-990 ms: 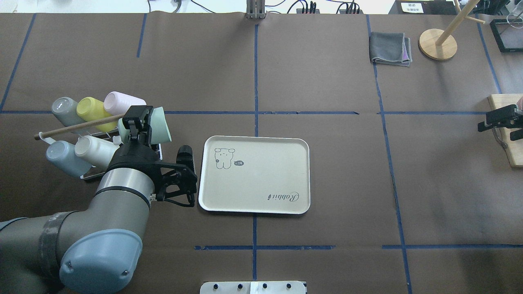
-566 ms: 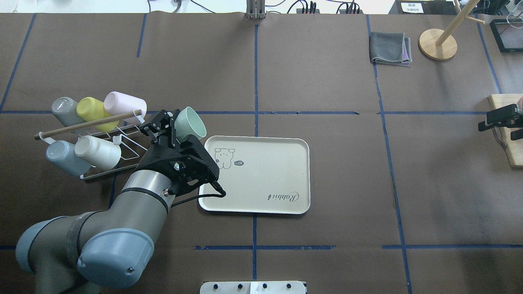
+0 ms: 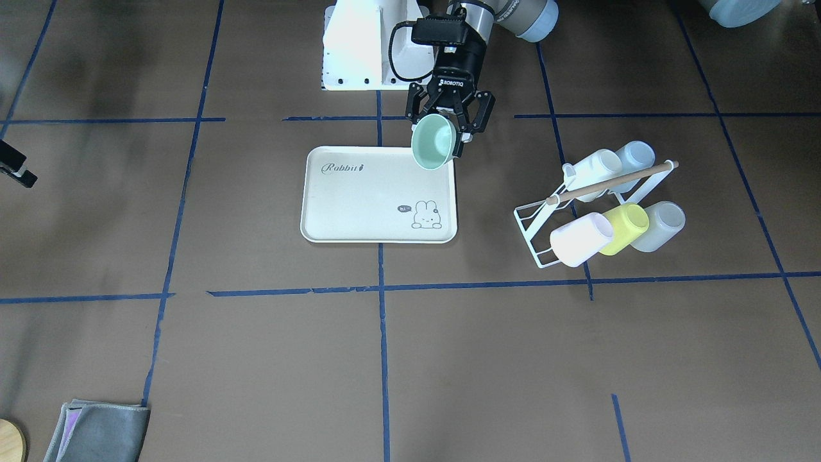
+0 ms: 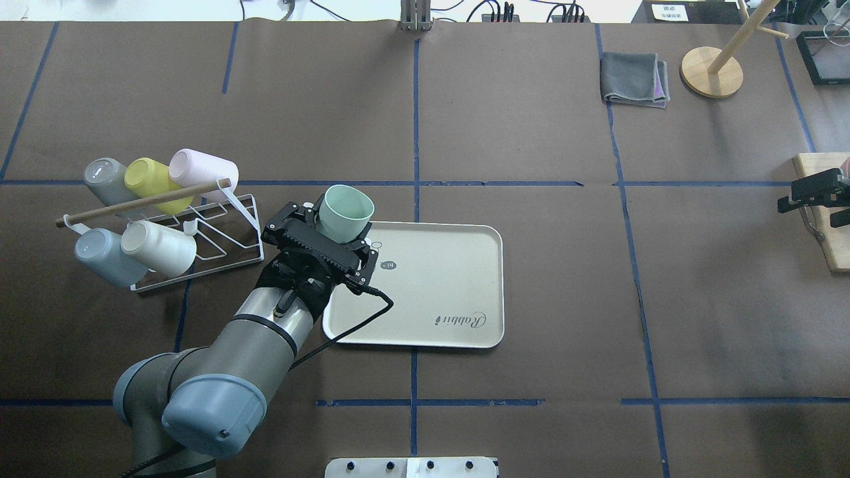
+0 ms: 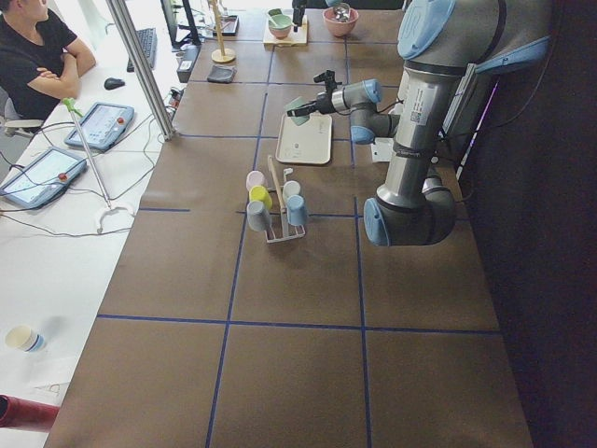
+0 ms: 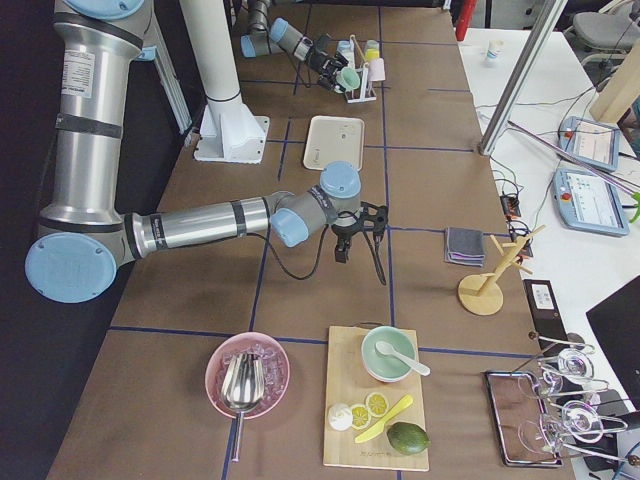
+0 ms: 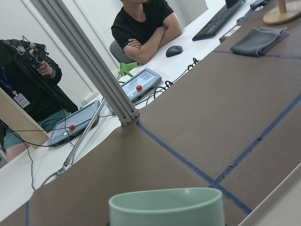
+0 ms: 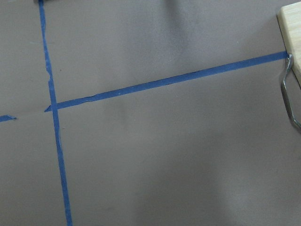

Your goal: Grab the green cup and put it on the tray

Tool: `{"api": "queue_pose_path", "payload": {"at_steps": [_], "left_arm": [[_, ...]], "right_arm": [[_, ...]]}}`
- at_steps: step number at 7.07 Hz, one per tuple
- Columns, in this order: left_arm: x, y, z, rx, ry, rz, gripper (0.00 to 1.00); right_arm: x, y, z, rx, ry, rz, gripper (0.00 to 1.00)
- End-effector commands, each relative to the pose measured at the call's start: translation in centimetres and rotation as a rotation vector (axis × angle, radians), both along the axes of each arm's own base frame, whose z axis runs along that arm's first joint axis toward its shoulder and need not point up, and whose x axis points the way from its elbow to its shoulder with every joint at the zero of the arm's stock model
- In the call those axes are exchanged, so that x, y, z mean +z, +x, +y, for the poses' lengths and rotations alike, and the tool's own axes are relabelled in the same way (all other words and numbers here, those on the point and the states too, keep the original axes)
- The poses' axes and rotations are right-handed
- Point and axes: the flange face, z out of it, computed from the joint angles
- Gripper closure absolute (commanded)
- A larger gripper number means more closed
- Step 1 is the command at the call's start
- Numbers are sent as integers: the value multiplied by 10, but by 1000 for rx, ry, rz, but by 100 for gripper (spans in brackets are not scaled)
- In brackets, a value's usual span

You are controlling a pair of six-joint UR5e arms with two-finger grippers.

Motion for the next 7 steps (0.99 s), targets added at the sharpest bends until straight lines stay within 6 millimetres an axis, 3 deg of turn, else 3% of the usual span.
{"api": "queue_pose_path", "payload": {"at_steps": [1,2,4,6,7], "left_arm": [[3,33,-3,-18,-79,154,22],[7,45,-6,-30,-114,189,22],[13,64,-8,-31,-121,174,32],[28,92,-9,-20,-116,215,32],[23,107,-12,-18,-111,241,28]], "right_arm": [[1,0,0,0,-1,1,1],[2,0,0,0,-3,1,1],[3,0,-1,2,-3,4,1],[4,0,0,3,-5,8,1],[4,0,0,4,-5,9,1]]}}
